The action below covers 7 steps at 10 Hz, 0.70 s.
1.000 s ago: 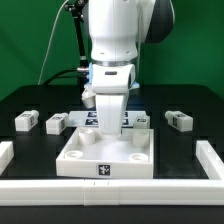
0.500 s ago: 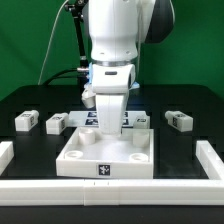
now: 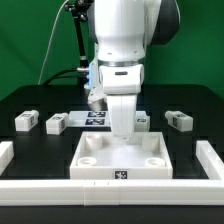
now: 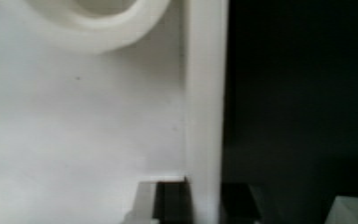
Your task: Assemble one leg
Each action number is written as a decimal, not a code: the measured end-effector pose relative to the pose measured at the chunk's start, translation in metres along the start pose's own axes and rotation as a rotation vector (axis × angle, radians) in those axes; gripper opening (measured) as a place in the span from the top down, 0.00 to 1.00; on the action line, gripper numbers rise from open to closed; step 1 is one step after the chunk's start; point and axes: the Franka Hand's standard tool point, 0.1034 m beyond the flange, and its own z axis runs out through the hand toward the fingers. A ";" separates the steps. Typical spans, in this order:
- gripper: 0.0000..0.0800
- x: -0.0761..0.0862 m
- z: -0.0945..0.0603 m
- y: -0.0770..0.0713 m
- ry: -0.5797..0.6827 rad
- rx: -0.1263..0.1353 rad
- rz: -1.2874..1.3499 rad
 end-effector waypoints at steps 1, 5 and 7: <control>0.92 0.017 0.000 0.007 0.007 -0.008 0.015; 0.92 0.054 0.001 0.018 0.018 -0.015 0.035; 0.92 0.054 0.000 0.018 0.016 -0.012 0.055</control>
Offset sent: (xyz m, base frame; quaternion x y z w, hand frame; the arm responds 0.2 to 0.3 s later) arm 0.0176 0.0424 -0.0016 0.0123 0.0041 0.0080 0.9999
